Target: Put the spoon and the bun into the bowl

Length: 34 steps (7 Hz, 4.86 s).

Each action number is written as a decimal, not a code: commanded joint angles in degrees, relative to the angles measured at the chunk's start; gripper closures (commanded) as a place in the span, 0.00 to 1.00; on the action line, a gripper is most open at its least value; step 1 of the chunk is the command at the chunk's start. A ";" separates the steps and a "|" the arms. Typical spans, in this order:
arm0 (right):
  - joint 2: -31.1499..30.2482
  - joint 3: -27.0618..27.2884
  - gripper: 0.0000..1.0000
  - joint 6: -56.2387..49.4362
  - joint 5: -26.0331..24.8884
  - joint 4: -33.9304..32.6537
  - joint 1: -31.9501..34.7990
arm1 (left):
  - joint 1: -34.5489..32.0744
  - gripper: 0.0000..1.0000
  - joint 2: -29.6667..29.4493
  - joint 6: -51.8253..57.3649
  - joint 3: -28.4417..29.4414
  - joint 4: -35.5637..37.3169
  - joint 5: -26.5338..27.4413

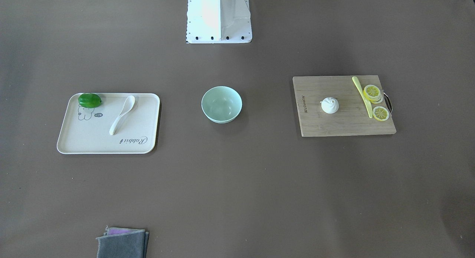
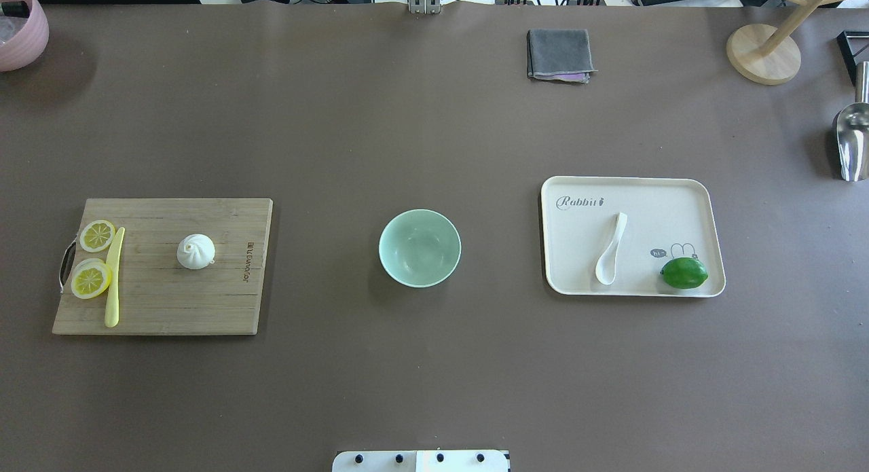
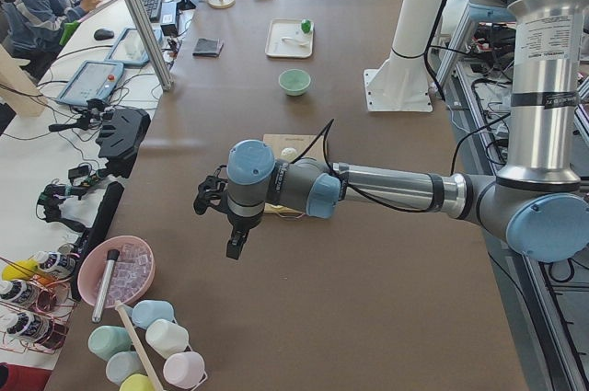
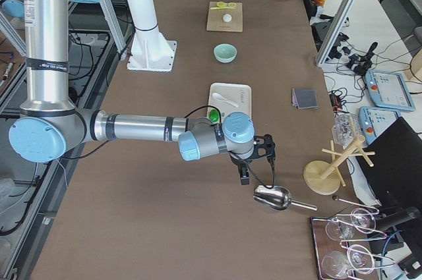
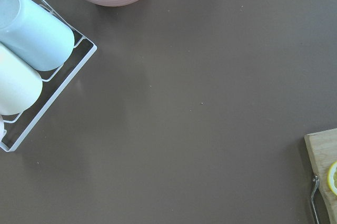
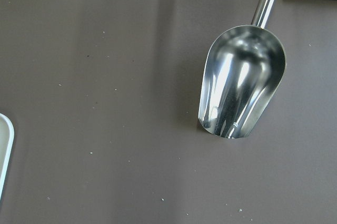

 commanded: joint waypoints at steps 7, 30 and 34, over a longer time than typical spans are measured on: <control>13.33 8.13 0.02 52.31 -14.91 0.17 -32.11 | 9.98 0.02 -0.22 -21.19 -2.73 -10.99 -7.99; 46.56 -7.87 1.00 96.75 -28.99 -0.63 -53.49 | 44.71 0.03 -14.46 -65.08 -5.37 -10.90 17.15; 37.21 6.04 0.00 94.41 -30.25 -0.89 -54.13 | 47.01 0.03 -10.79 -63.70 -7.12 -10.82 19.52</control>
